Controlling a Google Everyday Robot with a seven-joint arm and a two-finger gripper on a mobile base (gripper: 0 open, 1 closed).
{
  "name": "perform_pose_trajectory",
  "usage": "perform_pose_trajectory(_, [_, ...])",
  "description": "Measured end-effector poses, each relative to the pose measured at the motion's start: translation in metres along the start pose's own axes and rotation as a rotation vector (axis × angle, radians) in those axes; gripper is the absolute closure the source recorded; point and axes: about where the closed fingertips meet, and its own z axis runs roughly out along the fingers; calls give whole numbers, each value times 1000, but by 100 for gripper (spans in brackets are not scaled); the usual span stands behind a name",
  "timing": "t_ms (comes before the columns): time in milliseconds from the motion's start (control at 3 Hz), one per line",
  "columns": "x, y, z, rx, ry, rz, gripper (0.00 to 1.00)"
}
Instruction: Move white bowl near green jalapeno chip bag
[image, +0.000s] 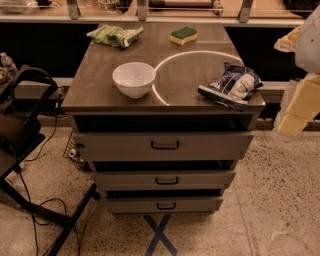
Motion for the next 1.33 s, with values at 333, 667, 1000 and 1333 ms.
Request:
perform_pose_trajectory(333, [-5,-3,2,3,-5,-6,0])
perform_pose_trajectory(667, [-20,-11,9,14,-20,-25,0])
perform_pose_trajectory(1000, [-70,-22,43,21,-51,-111,0])
perform_pose_trajectory(1333, [-140,-29,97,21,-32,-212,0])
